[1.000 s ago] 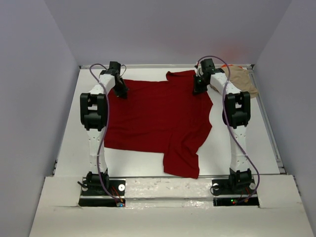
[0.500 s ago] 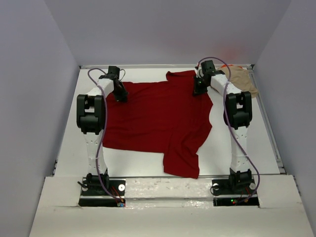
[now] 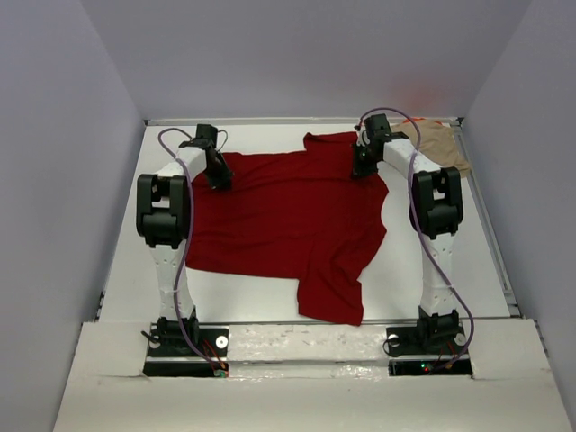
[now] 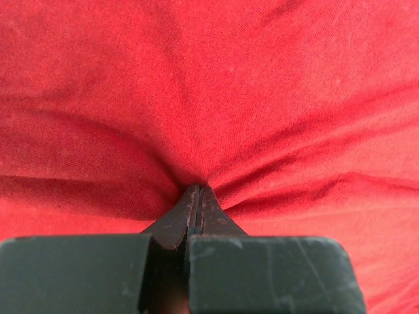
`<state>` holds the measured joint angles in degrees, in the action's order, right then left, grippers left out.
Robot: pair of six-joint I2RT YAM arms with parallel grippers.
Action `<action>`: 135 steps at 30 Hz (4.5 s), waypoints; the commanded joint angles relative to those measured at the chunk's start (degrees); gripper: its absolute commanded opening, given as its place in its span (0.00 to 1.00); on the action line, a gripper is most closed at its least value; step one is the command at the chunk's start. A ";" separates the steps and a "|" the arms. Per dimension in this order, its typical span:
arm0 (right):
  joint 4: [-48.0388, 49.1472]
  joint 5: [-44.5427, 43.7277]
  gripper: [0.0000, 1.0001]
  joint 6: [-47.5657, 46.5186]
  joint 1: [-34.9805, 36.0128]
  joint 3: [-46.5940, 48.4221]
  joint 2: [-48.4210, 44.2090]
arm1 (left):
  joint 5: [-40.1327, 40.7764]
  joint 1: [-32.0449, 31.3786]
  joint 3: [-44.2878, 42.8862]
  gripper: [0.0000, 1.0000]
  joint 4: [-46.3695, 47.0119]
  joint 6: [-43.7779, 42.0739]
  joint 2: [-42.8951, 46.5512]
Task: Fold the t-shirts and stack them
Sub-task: Fold the tshirt
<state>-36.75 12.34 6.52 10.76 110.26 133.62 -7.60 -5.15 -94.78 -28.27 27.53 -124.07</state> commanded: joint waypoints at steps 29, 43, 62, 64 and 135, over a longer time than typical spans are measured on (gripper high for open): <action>-7.01 -5.30 0.00 -1.51 1.63 15.16 7.00 | 1.79 0.22 -24.92 0.00 -12.68 -0.37 -11.89; -7.89 -6.71 0.17 -3.88 1.63 22.45 3.23 | 11.72 -1.44 -26.41 0.01 -12.51 -2.74 -4.96; -9.39 8.74 0.73 -1.43 -7.59 36.08 13.94 | 4.52 0.31 -39.96 0.63 -13.48 -4.15 -12.68; -8.86 10.86 0.73 -0.64 -8.12 36.17 14.73 | 2.95 0.40 -39.25 0.63 -12.69 -3.97 -13.12; 9.33 -11.90 0.00 7.45 12.44 -45.20 -41.86 | 4.17 -9.71 19.01 0.00 0.05 0.33 21.23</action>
<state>-32.53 1.48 12.32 22.61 68.12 96.99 0.75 -14.90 -79.55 -30.44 26.48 -104.86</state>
